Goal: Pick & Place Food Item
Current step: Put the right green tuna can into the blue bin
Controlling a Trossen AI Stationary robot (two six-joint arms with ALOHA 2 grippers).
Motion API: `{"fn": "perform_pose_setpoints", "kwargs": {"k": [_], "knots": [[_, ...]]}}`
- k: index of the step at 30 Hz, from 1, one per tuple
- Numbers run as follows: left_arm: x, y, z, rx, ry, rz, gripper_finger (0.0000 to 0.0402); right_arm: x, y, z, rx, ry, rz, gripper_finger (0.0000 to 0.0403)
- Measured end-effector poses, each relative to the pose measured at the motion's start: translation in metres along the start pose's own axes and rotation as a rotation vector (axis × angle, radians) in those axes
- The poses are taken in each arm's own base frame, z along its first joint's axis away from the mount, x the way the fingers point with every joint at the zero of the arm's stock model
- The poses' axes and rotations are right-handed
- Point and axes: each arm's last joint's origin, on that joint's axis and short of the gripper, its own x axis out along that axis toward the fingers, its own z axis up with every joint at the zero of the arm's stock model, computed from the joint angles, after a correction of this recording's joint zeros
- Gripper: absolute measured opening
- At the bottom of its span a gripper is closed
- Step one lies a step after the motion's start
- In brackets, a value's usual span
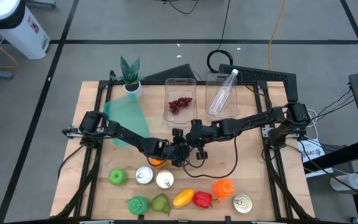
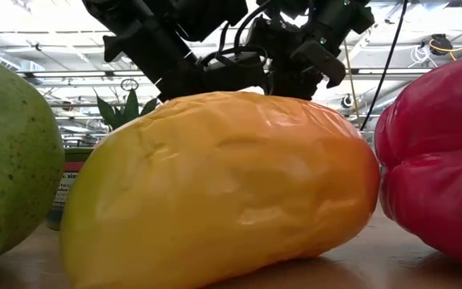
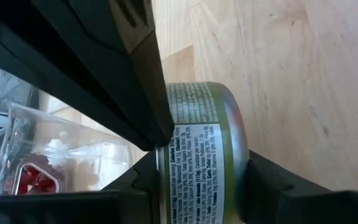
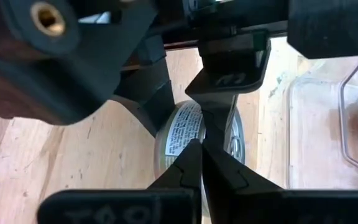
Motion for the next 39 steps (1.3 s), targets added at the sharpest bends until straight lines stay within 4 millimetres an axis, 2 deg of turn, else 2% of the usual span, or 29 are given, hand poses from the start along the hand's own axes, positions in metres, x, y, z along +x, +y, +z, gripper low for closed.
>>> {"fn": "perform_pose_setpoints", "kwargs": {"k": [5,9,14,19,23,26,32,36,39], "knots": [[-0.007,0.002,0.002,-0.016,0.002,0.022,0.0144,-0.001,0.0,0.001,-0.014,-0.008,0.0,0.0002],[-0.029,0.007,0.008,-0.006,0.015,0.096,0.0144,-0.016,0.0,0.007,-0.061,-0.059,-0.013,0.0019],[-0.083,0.021,0.015,-0.045,0.018,0.145,0.0144,-0.058,0.003,0.016,-0.13,-0.169,-0.001,0.0046],[-0.151,0.045,0.011,-0.096,0.006,0.238,0.0144,-0.116,0.002,0.021,-0.176,-0.342,0.041,0.0071],[-0.199,0.067,-0.001,-0.188,-0.031,0.258,0.0144,-0.152,0.002,0.009,-0.168,-0.454,0.07,0.0074],[-0.221,0.078,-0.015,-0.225,-0.018,0.271,0.0144,-0.166,0.003,-0.01,-0.176,-0.488,0.065,0.0068],[-0.239,0.094,-0.056,-0.281,0.133,0.303,0.0144,-0.166,0.007,-0.056,-0.172,-0.582,0.062,0.0043],[-0.233,0.087,-0.079,-0.263,0.232,0.32,0.0144,-0.169,0.005,-0.076,-0.088,-0.618,0.108,0.0006],[-0.224,0.08,-0.093,-0.261,0.295,0.301,0.0144,-0.165,0.005,-0.087,-0.051,-0.664,0.152,0.0007]]}}
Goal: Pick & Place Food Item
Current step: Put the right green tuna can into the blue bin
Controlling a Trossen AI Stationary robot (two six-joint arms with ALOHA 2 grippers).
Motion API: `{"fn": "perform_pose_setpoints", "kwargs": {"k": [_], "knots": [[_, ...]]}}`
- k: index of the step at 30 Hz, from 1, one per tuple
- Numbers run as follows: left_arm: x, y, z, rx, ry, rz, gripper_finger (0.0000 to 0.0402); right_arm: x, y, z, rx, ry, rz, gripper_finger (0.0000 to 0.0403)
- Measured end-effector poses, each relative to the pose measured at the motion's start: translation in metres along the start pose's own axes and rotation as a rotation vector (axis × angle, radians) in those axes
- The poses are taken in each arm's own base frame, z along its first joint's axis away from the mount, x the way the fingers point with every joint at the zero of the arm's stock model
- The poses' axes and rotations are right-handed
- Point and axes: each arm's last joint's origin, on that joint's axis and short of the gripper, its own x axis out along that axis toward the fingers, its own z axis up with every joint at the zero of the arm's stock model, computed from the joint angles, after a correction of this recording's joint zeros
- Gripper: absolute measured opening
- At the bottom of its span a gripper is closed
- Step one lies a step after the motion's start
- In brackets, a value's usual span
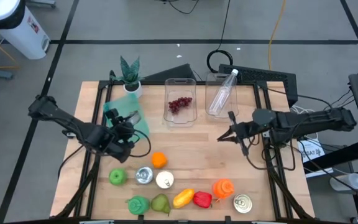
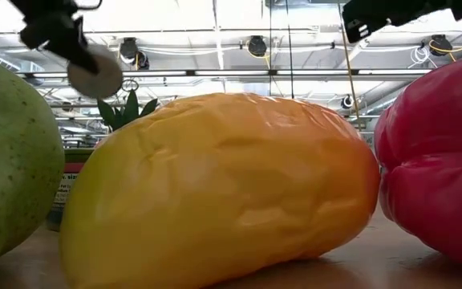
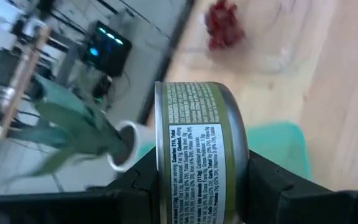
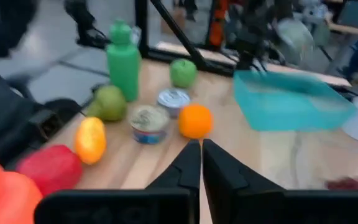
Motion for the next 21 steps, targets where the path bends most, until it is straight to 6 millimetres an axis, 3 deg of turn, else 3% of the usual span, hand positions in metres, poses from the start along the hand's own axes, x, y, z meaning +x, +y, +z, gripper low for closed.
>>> {"fn": "perform_pose_setpoints", "kwargs": {"k": [8,14,21], "knots": [[0.038,-0.012,-0.016,-0.037,0.239,0.004,0.0144,0.003,-0.001,-0.026,-0.003,-0.072,-0.035,0.0001],[0.064,0.002,-0.018,-0.031,0.415,0.009,0.0144,0.009,-0.002,-0.049,-0.006,-0.093,-0.051,0.0001],[0.087,0.022,-0.02,-0.092,0.536,0.04,0.0144,0.009,-0.004,-0.053,0.001,-0.111,-0.066,0.0001]]}}
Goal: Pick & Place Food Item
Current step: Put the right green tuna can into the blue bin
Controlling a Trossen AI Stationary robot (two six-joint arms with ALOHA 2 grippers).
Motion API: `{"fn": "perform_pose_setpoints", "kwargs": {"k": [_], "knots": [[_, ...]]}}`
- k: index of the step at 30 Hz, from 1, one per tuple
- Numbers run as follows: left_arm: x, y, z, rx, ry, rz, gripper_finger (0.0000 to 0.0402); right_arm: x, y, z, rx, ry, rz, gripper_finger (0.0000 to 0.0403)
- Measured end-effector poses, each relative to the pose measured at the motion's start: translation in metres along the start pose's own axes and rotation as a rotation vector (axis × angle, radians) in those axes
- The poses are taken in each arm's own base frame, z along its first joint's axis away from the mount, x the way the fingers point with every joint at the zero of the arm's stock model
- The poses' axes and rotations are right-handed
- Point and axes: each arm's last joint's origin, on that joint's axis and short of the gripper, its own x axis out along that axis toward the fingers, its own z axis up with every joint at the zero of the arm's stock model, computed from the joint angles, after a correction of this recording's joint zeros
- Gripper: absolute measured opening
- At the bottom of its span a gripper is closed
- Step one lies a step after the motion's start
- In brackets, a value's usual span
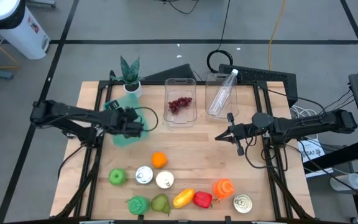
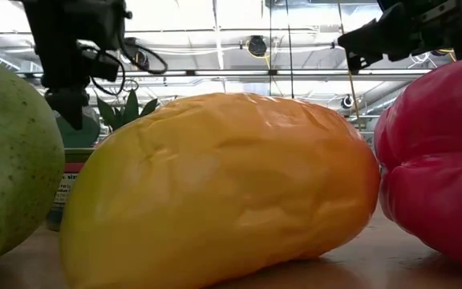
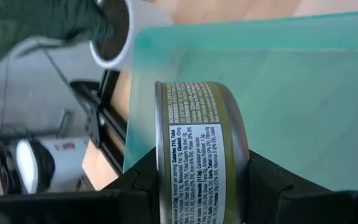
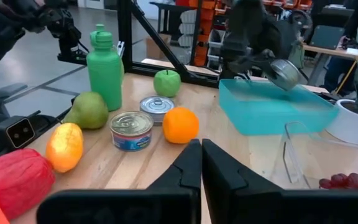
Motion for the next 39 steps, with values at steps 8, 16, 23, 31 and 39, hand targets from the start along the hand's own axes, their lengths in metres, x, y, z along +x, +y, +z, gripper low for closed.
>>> {"fn": "perform_pose_setpoints", "kwargs": {"k": [8,16,23,31,39], "knots": [[0.015,-0.002,0.007,-0.048,0.108,-0.013,0.0144,0.0,0.0,-0.001,0.002,0.009,0.002,0.0001],[0.034,-0.016,0.012,-0.068,0.235,0.101,0.0144,0.0,0.0,-0.001,-0.023,0.006,0.0,0.0002],[0.049,-0.032,0.019,-0.029,0.26,0.11,0.0144,0.0,0.0,-0.001,-0.024,0.008,-0.001,0.0004],[0.052,-0.037,0.028,0.009,0.191,0.041,0.0144,0.0,0.0,-0.001,-0.025,0.008,-0.001,0.0004],[0.059,-0.026,0.029,-0.024,0.245,0.077,0.0144,0.0,0.0,-0.001,-0.018,0.009,0.002,0.0004]]}}
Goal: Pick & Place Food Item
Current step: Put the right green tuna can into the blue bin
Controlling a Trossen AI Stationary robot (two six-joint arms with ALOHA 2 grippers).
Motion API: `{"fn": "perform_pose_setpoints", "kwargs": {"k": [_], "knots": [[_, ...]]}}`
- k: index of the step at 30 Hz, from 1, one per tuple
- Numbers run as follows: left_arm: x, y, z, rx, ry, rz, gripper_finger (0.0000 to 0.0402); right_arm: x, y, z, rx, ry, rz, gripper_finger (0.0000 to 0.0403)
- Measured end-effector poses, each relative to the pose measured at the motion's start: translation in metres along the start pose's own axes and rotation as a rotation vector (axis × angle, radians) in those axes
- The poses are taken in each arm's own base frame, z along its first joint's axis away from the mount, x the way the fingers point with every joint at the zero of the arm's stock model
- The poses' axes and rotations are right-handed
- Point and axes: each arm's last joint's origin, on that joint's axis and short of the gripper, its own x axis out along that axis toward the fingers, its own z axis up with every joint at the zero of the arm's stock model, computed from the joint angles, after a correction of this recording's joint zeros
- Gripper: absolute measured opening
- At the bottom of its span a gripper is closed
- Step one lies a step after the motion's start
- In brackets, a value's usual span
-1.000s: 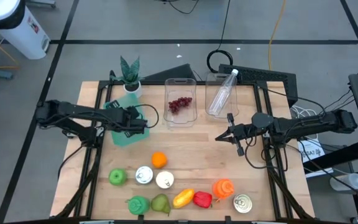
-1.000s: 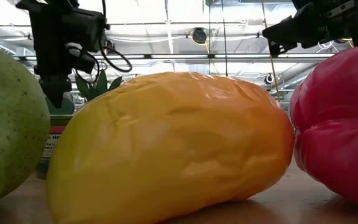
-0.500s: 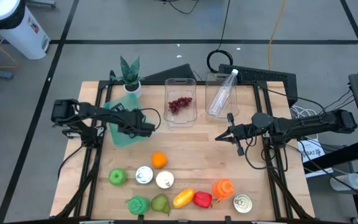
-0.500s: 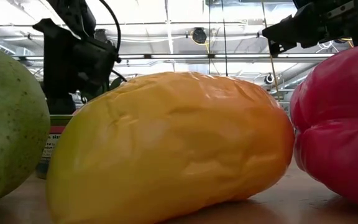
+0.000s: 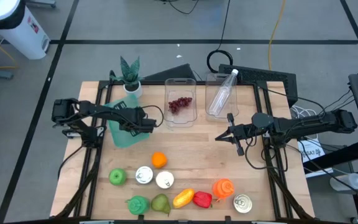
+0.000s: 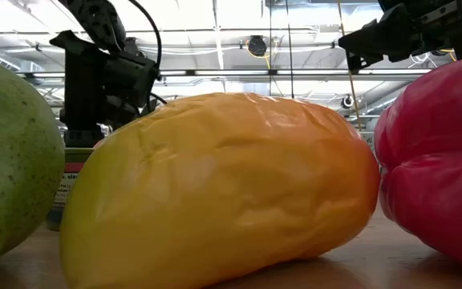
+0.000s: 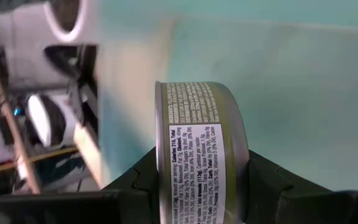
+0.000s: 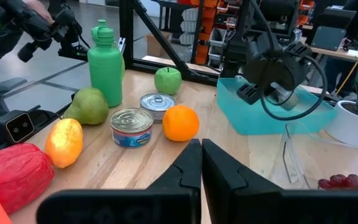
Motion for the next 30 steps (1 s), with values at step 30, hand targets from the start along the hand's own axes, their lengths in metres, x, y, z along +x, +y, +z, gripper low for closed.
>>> {"fn": "perform_pose_setpoints", "kwargs": {"k": [30], "knots": [[0.029,0.008,0.003,-0.137,0.076,-0.063,0.0144,0.0,0.0,-0.001,-0.005,0.005,0.002,0.0004]]}}
